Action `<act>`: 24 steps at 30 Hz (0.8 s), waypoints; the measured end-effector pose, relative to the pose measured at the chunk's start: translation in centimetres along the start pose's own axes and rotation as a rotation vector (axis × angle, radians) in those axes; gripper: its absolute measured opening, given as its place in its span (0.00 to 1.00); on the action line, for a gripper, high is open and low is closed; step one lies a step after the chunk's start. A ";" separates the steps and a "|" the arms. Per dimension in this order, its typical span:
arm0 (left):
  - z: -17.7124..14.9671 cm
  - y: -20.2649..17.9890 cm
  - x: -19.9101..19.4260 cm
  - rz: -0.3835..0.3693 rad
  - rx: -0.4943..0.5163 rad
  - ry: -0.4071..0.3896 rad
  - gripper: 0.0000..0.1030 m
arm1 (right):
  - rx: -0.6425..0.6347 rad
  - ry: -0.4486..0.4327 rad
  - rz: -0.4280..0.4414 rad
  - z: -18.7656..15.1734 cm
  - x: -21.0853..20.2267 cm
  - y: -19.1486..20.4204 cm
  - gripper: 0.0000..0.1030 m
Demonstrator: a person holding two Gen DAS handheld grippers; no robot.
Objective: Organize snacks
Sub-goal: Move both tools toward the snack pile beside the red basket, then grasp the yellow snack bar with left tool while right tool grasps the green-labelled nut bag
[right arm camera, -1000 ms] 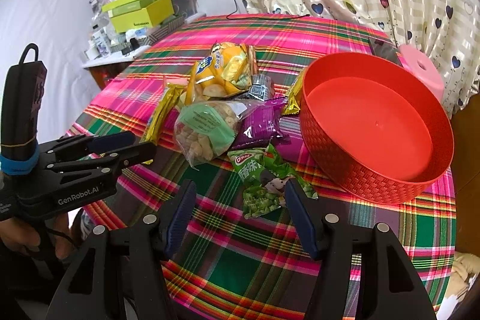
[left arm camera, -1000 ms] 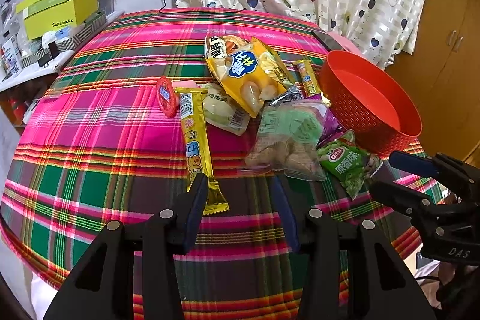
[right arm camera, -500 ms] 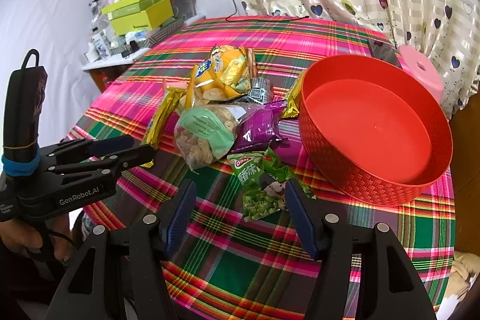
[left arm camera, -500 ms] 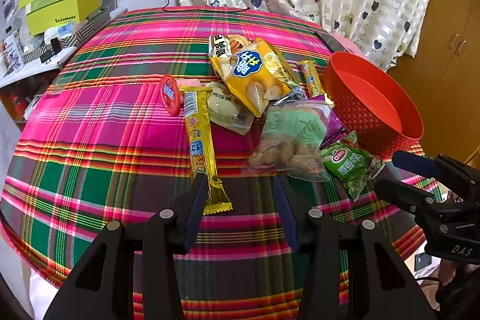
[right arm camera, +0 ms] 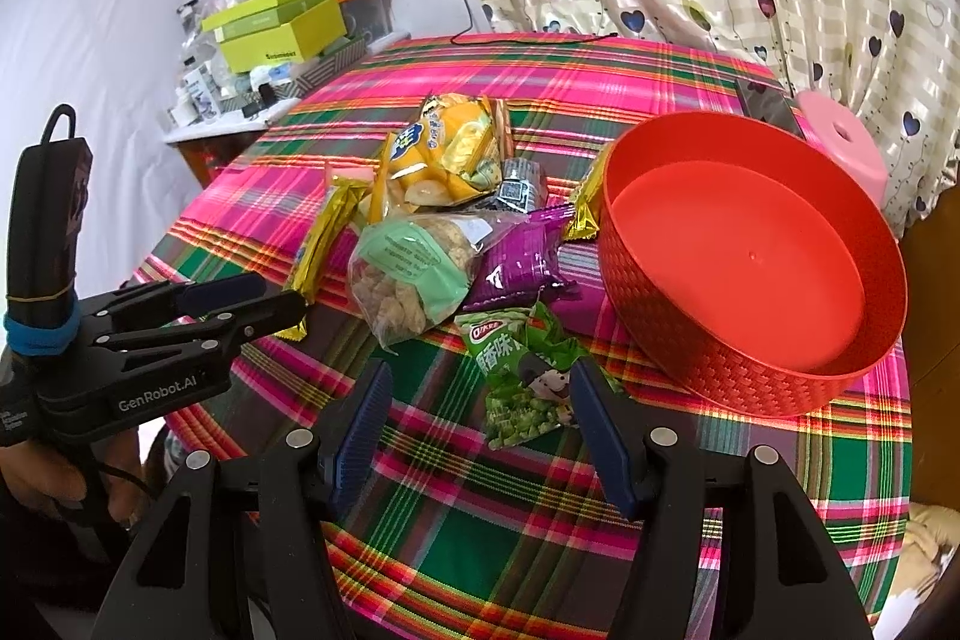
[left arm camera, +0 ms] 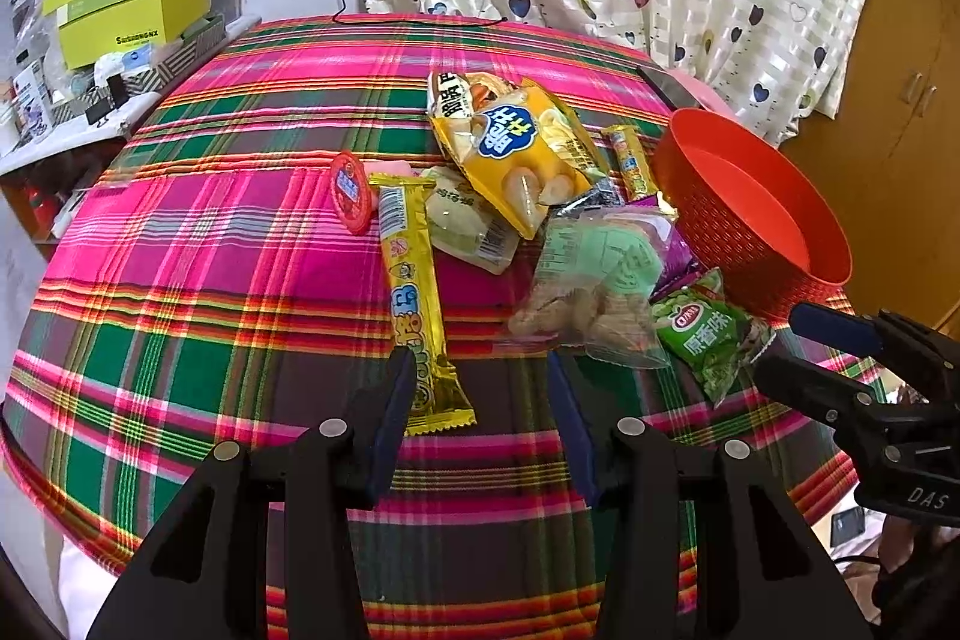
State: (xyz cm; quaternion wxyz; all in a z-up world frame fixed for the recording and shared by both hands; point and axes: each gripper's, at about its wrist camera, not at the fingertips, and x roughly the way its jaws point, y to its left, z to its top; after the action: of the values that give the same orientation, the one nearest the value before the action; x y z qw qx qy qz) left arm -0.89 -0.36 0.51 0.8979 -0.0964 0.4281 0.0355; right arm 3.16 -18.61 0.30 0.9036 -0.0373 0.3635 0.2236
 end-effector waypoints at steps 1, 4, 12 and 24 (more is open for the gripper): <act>0.0 0.1 0.0 0.001 -0.003 0.001 0.45 | 0.000 -0.001 0.001 0.1 0.0 0.0 0.59; 0.1 0.4 0.1 0.005 -0.010 0.004 0.45 | -0.002 -0.001 0.003 0.0 0.0 0.0 0.59; 0.3 0.9 0.0 0.000 -0.023 0.002 0.45 | -0.004 -0.003 0.005 0.5 0.3 0.1 0.59; 0.9 2.3 0.1 0.006 -0.049 -0.013 0.49 | -0.011 -0.015 0.013 1.2 0.8 0.6 0.60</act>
State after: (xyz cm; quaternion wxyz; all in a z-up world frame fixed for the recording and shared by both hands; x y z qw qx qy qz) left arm -0.49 2.10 0.59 0.8979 -0.1171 0.4215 0.0493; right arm 4.15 -17.48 0.67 0.9046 -0.0384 0.3558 0.2316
